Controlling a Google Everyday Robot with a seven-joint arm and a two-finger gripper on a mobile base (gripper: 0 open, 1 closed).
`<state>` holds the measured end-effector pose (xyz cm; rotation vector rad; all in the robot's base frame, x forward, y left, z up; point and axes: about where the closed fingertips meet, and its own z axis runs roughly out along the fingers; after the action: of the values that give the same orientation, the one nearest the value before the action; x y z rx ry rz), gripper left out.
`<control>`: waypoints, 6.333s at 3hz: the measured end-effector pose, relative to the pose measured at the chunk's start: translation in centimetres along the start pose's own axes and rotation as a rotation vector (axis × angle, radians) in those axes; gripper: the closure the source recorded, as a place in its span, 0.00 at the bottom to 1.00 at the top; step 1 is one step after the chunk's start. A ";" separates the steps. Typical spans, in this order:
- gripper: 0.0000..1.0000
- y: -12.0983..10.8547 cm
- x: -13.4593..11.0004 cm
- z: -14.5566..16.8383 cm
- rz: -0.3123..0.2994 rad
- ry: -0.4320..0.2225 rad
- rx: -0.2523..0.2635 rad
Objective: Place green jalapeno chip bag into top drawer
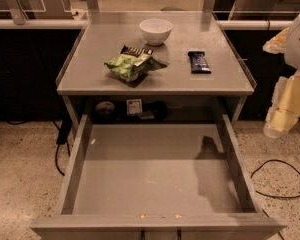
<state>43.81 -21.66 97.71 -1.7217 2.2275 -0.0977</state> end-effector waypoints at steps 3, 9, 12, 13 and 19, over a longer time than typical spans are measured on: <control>0.00 -2.8 -4.5 2.1 -0.133 -0.046 0.007; 0.00 -10.4 -18.8 14.7 -0.444 -0.107 -0.043; 0.00 -13.9 -26.4 18.8 -0.616 -0.169 -0.054; 0.00 -14.1 -26.5 18.9 -0.614 -0.172 -0.051; 1.00 -14.0 -26.5 18.9 -0.614 -0.171 -0.051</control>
Offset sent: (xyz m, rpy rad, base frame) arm 0.0090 0.0079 -0.0008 -0.0017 -0.0045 0.0564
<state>68.26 2.46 88.91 -2.2855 1.5317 -0.0308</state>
